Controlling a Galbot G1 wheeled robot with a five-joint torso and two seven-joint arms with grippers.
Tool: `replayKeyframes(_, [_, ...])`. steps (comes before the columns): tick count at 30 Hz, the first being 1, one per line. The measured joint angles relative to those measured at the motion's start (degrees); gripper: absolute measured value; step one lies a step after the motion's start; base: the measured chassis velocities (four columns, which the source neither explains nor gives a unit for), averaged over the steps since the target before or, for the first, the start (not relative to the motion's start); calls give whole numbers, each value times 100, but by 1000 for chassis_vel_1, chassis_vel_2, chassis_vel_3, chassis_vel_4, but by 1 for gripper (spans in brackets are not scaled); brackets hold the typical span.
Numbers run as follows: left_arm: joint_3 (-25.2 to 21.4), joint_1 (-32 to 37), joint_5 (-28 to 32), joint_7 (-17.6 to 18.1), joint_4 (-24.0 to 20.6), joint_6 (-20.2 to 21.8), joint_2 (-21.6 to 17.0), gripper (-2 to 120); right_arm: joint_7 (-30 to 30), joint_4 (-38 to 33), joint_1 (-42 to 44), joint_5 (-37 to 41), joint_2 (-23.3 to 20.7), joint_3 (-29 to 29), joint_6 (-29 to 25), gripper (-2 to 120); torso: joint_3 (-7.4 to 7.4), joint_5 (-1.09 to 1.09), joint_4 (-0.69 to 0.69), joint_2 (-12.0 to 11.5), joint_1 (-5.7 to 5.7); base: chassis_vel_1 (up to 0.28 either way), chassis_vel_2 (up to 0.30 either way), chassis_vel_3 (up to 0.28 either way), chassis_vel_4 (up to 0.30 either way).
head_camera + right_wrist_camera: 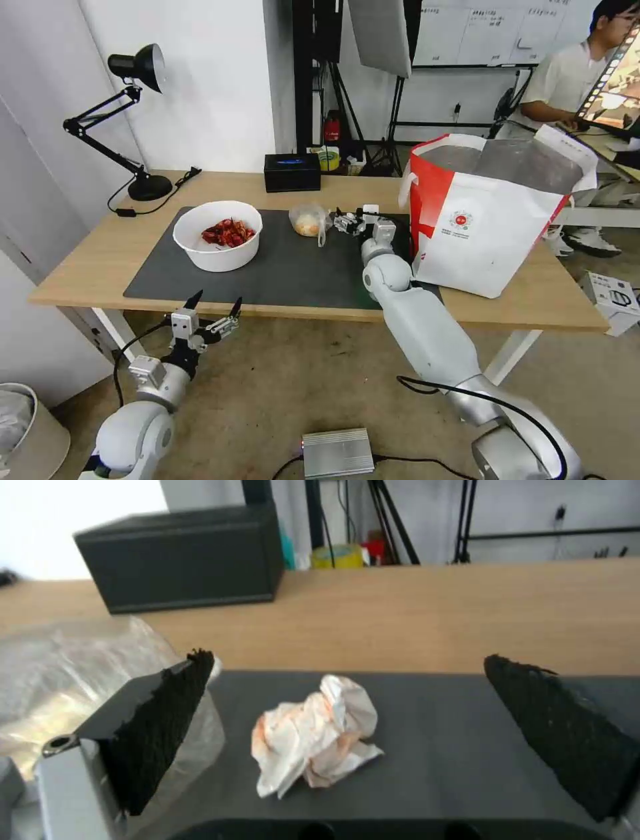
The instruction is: Pick up the trash from the table and place it into the takeout bag.
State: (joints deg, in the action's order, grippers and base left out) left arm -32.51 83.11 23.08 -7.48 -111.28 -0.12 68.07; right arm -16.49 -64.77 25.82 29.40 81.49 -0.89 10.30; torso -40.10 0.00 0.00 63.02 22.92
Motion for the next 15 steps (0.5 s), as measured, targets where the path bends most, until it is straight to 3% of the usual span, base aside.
replayKeyframes(15, [64,-58,0,-5,36,0,16,100,-278,432,-486,487,34,284,585,100,0,0,1,0,0,0,0,0,0])
